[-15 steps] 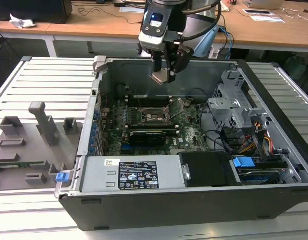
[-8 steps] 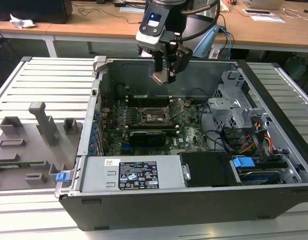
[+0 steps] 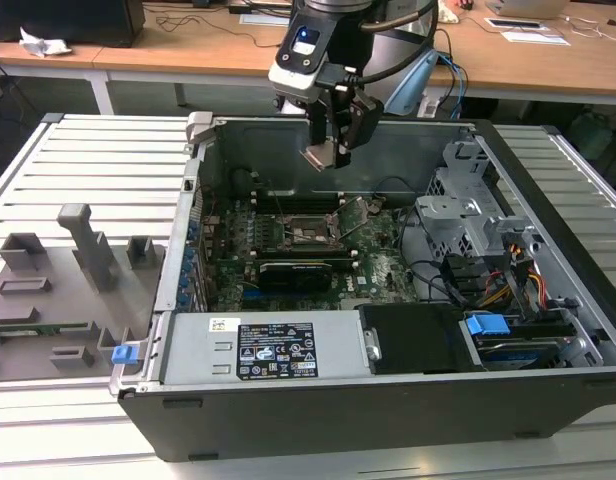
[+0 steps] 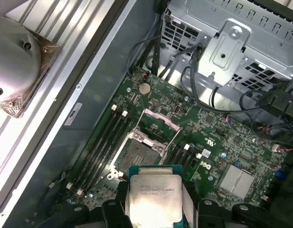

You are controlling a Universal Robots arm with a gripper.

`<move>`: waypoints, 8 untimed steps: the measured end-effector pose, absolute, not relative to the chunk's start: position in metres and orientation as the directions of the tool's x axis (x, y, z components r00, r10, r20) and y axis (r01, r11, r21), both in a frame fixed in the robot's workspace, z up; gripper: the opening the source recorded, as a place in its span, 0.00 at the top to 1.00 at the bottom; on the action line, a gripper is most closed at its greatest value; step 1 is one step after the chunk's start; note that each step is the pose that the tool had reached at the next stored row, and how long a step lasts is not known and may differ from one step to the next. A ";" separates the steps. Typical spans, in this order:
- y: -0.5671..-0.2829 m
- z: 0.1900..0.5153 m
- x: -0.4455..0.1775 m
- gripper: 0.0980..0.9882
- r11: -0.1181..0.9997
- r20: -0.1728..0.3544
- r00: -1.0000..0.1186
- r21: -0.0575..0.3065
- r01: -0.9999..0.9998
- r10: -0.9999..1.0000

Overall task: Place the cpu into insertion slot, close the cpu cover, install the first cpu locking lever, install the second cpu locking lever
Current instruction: 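Place the cpu into insertion slot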

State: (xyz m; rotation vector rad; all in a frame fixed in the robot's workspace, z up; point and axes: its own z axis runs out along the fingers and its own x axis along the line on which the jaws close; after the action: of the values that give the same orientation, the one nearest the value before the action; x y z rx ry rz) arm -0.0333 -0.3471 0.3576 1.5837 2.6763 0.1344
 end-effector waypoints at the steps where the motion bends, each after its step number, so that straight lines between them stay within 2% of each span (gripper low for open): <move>1: -0.347 0.357 -0.033 0.51 0.479 0.019 -0.482 0.089 0.874 0.876; 8: -0.347 0.354 -0.033 0.51 0.474 0.018 -0.477 0.088 0.876 0.879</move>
State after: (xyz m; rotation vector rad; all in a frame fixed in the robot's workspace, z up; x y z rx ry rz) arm -0.0333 -0.3470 0.3545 1.5908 2.6713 0.1328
